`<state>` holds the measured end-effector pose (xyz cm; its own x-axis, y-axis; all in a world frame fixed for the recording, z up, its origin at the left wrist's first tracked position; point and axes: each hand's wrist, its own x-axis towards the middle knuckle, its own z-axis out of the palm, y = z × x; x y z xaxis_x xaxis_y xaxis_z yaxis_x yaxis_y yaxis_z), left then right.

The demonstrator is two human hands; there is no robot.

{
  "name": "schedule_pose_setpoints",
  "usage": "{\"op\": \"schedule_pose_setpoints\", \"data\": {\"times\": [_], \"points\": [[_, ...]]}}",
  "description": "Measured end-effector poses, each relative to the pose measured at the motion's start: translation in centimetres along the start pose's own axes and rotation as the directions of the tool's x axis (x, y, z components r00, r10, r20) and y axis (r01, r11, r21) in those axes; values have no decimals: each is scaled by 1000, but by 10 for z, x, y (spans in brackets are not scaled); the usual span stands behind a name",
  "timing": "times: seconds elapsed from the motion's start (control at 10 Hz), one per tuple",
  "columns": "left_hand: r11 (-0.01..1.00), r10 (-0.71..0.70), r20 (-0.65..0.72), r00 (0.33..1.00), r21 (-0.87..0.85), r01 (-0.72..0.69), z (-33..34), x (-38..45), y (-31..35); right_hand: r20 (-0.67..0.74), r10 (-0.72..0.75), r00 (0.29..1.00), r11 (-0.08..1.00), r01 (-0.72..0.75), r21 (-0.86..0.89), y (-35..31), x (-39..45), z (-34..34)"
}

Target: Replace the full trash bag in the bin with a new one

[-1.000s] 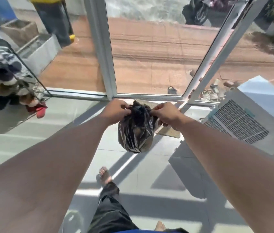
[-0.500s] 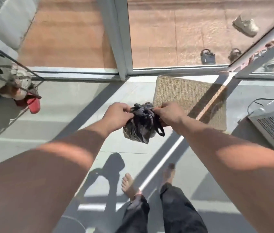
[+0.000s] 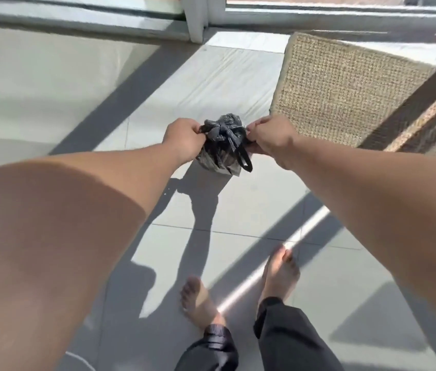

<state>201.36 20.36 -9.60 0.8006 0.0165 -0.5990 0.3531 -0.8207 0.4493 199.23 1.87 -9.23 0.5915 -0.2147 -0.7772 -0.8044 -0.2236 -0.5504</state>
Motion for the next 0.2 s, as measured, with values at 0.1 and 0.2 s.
{"op": "schedule_pose_setpoints", "data": {"times": [0.1,0.2], "points": [[998,-10,0,1000,-60,10,6,7,-5,-29,-32,999,999,32,22,-5,-6,-3],[989,-69,13,998,-127,70,-10,1,5,-75,-75,994,996,71,-51,-18,-32,-18]]}}
